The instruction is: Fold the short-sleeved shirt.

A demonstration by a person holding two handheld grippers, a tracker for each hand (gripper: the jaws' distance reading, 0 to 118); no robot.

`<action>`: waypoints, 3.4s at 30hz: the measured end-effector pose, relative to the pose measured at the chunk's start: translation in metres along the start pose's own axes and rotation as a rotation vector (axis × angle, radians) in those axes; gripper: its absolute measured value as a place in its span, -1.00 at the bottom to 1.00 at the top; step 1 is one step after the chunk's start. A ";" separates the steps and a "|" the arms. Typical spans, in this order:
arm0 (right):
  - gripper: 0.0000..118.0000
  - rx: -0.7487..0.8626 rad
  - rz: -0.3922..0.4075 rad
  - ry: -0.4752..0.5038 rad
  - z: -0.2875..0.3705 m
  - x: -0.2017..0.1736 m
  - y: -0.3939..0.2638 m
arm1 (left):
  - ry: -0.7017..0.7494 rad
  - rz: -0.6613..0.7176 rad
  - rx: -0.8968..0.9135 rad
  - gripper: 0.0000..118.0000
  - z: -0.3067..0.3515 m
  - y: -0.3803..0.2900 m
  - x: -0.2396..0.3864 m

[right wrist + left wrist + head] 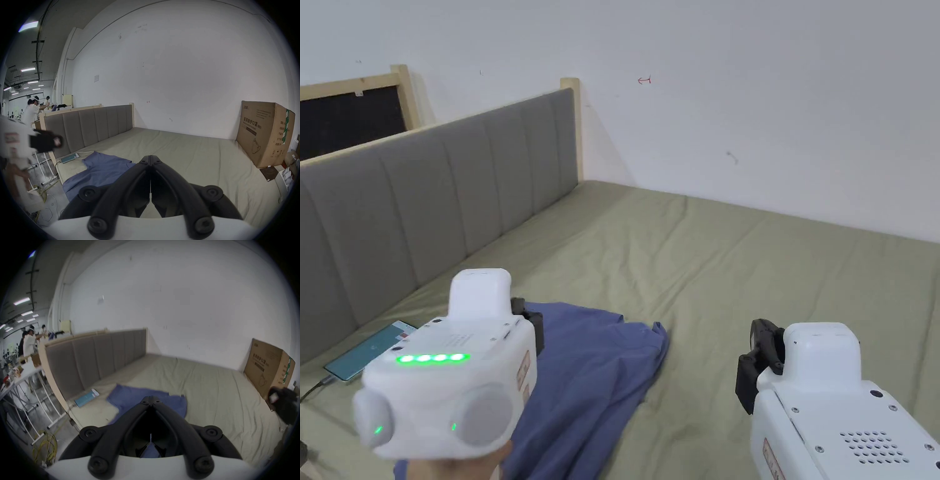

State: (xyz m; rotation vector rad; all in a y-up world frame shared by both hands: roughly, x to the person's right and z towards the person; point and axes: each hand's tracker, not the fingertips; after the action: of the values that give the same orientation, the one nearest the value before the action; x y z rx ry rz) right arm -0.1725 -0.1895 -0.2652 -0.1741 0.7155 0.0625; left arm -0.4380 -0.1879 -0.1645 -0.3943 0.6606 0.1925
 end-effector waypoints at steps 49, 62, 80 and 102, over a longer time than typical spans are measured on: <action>-1.00 -0.282 -0.080 -0.131 -0.041 0.067 -0.053 | -0.090 0.132 -0.621 -1.00 -0.228 -0.059 0.006; -1.00 -0.151 -0.179 -0.298 0.014 0.127 -0.018 | -0.502 0.152 -0.322 -1.00 -0.130 0.087 0.127; -1.00 -0.114 -0.277 -0.699 0.136 0.246 -0.031 | -0.931 -0.343 -0.727 -1.00 -0.059 -0.142 0.385; -1.00 -0.276 -0.293 -0.574 0.097 0.227 -0.073 | -0.755 -0.352 -0.615 -0.98 -0.058 -0.114 0.289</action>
State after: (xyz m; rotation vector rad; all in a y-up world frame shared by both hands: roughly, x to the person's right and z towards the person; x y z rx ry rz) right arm 0.0702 -0.2439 -0.3325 -0.5012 0.1012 -0.0689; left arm -0.2122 -0.3013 -0.3547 -0.9557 -0.2365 0.1876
